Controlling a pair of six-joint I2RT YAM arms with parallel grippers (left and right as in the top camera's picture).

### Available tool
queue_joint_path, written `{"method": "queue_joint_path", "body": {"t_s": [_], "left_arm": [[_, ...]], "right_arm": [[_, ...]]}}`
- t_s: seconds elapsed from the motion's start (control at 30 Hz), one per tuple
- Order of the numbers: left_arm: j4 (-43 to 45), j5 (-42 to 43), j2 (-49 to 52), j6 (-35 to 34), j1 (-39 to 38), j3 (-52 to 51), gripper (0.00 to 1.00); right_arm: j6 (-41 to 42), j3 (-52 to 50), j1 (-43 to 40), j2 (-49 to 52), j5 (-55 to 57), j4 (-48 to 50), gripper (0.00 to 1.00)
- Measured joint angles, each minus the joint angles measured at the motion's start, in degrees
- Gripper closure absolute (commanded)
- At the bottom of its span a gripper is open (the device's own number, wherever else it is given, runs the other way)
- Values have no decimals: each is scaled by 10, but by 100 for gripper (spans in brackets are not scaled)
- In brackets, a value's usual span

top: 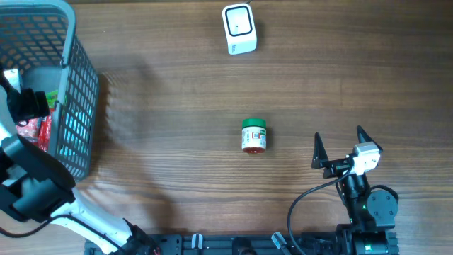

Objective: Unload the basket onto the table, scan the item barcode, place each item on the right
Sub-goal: 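Move the left gripper back into the basket and grasp snack items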

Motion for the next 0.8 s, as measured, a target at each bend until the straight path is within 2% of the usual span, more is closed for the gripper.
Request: {"method": "queue_joint_path", "body": {"t_s": [0.33, 0.8], "left_arm": [[23, 29, 32, 78, 1, -6, 0], [26, 60, 85, 94, 25, -6, 0]], "right_arm": [[0, 0, 0, 0, 0, 0, 0], [0, 0, 0, 0, 0, 0, 0]]}}
